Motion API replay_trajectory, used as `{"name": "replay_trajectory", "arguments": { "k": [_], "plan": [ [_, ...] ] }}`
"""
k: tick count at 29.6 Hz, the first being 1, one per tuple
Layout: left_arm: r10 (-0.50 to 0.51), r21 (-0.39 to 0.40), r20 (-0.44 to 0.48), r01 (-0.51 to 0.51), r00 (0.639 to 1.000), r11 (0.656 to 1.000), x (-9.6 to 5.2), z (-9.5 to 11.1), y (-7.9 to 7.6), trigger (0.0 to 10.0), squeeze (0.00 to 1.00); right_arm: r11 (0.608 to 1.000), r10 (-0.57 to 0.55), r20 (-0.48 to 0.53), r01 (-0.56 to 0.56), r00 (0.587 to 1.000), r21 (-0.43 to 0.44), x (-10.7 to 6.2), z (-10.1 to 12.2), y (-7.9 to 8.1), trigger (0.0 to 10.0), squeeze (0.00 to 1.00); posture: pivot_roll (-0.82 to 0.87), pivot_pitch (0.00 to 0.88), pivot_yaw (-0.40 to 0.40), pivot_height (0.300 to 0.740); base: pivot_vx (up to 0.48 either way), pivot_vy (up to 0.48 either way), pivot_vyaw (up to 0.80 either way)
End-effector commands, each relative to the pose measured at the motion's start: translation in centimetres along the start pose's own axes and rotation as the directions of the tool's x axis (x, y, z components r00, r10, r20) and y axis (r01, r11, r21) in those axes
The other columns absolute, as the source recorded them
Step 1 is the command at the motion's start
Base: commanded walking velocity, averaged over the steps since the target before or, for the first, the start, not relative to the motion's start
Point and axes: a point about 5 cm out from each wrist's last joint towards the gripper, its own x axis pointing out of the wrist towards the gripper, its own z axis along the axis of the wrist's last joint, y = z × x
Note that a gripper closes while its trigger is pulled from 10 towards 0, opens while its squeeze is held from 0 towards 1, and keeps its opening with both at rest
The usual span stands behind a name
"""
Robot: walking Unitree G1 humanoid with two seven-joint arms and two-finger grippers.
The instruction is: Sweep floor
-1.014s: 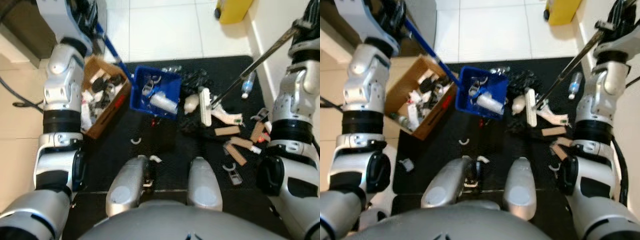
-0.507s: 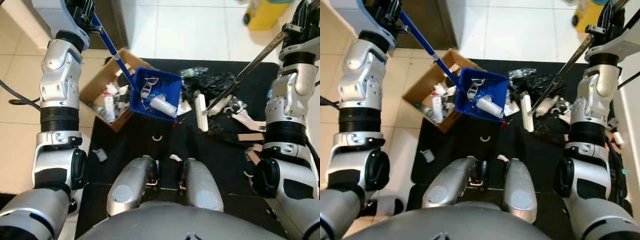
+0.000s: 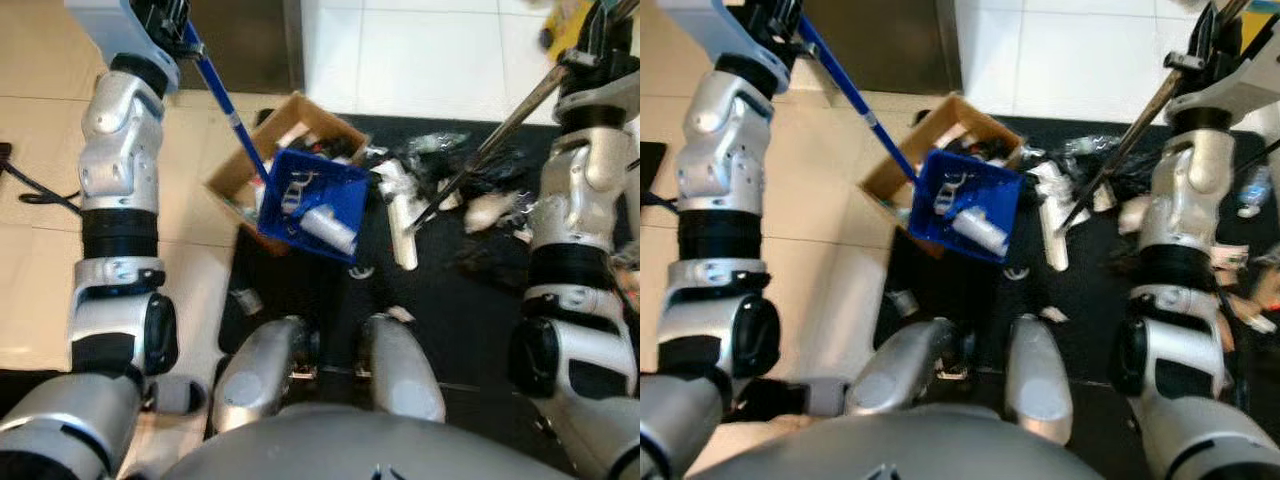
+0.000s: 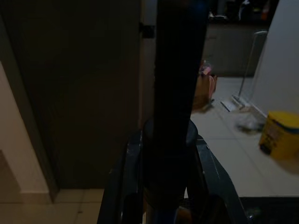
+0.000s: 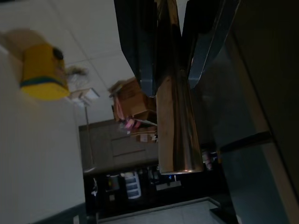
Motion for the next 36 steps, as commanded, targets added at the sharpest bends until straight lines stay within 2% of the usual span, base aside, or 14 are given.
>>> {"name": "replay_trajectory", "arguments": {
  "k": [1, 8, 22, 36],
  "plan": [
    [0.003, 0.004, 0.057, -0.004, 0.998, 1.000, 0.19, 1.31, 0.19, 10.0, 0.00, 1.000, 0.003, 0.052, -0.003, 0.999, 0.006, 0.47, 1.07, 0.21, 10.0, 0.00, 0.04, 0.001, 0.077, 0.740, 0.000, 0.266, 0.00],
    [-0.002, 0.019, 0.058, 0.001, 0.998, 1.000, 0.24, 1.28, 0.00, 10.0, 0.00, 1.000, 0.003, 0.051, -0.003, 0.999, 0.005, 0.43, 1.07, 0.20, 10.0, 0.00, 0.04, 0.002, 0.078, 0.740, 0.000, -0.037, 0.00],
    [-0.008, 0.027, 0.051, 0.006, 0.999, 1.000, 0.26, 1.13, -0.14, 10.0, 0.00, 1.000, 0.005, 0.048, -0.005, 0.999, 0.007, 0.32, 1.03, 0.17, 10.0, 0.00, 0.04, 0.006, 0.078, 0.740, 0.000, -0.429, 0.00],
    [0.032, 0.045, 0.064, -0.035, 0.997, 0.998, 0.17, 1.18, 0.53, 10.0, 0.00, 1.000, 0.014, 0.042, -0.015, 0.999, 0.015, 0.13, 0.83, 0.43, 10.0, 0.00, 0.04, 0.012, 0.081, 0.740, 0.000, 0.000, 0.00]
  ]
}}
